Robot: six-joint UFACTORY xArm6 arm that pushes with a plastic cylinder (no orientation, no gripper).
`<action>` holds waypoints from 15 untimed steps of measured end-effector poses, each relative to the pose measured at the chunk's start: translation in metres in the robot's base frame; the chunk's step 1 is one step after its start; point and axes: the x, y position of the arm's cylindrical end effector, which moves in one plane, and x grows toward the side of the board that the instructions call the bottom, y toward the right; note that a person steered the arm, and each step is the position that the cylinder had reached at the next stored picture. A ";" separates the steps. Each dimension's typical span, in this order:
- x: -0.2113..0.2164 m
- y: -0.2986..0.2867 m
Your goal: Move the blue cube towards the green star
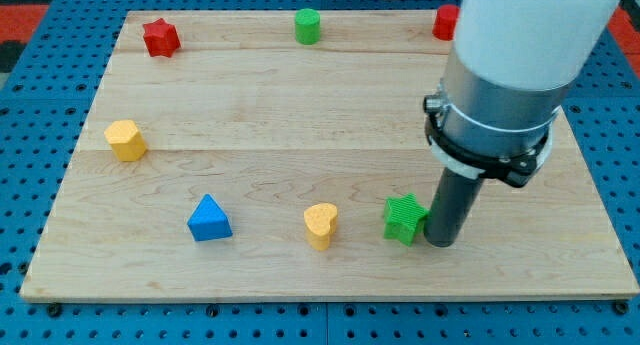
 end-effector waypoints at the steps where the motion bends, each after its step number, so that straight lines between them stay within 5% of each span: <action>1: -0.037 0.110; 3: -0.148 0.133; 6: -0.157 -0.005; 9: -0.198 -0.001; 11: -0.164 -0.023; 12: -0.185 -0.084; 14: -0.154 -0.071; 15: -0.203 -0.075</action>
